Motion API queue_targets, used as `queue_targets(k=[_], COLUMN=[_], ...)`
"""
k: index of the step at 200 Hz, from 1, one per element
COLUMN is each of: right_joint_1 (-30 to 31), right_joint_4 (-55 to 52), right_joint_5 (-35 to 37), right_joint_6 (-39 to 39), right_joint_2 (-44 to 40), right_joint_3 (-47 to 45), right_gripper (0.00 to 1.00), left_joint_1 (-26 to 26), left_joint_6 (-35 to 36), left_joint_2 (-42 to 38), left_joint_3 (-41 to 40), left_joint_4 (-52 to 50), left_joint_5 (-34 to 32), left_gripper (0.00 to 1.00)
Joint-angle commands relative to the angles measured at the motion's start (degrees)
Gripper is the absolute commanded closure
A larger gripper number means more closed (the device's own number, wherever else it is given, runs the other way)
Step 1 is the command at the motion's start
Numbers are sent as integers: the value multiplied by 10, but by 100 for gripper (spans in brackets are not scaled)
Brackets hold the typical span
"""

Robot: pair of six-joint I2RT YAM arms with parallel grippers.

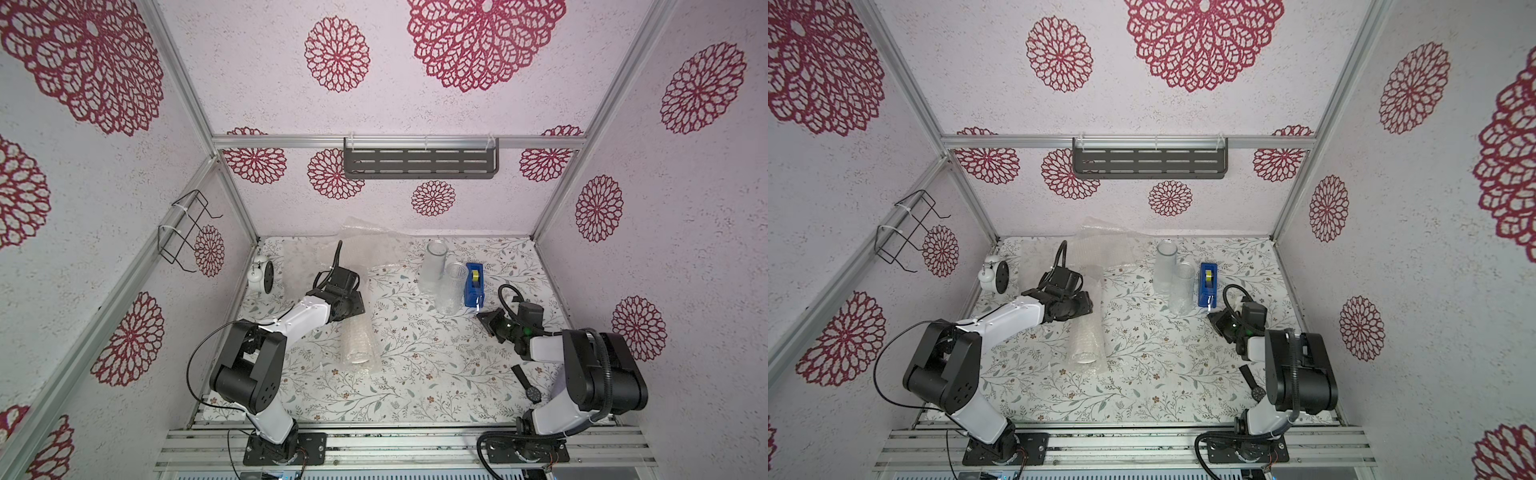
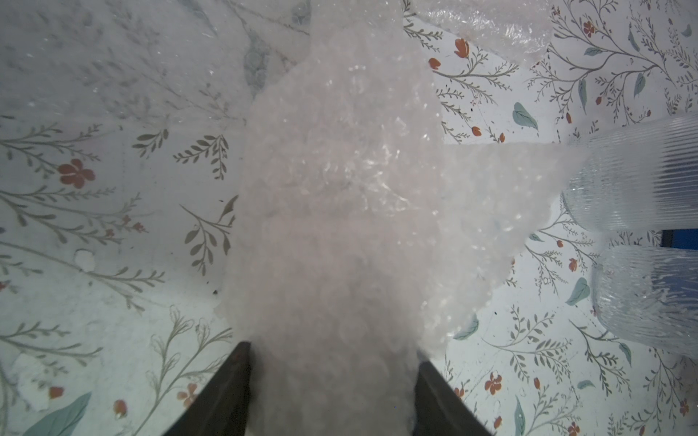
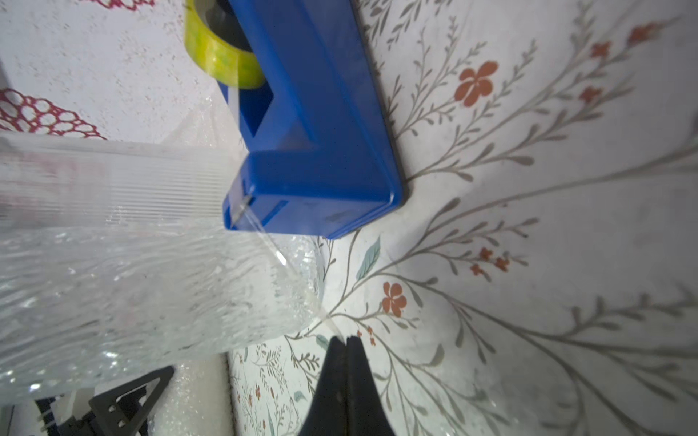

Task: Wrap vases in bubble wrap
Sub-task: Tear off the tape using the Tape Cutter.

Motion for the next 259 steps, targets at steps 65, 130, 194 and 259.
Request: queue_targets(k=[65,130,194,259], right_joint_1=[69,81,98,104], right_joint_4=[128,108,144,160], right_joint_5=[59,83,96,105], right_joint_6=[150,159,196,212], right_joint_2=[74,70,97,114], right_joint_3=[-33,-37,-47,-59], right_gripper=[100,100,100,100], left_joint_1=[-11,-11,-11,-10], left_joint_6=[3,5,5,5], left_joint_2=[25,25,19,15], left_joint_3=[-6,-6,-5,-8], left_joint_4=[-20,-18,-23,-22], left_joint_5=[20,17,13,9], left_gripper=[48,48,48,48])
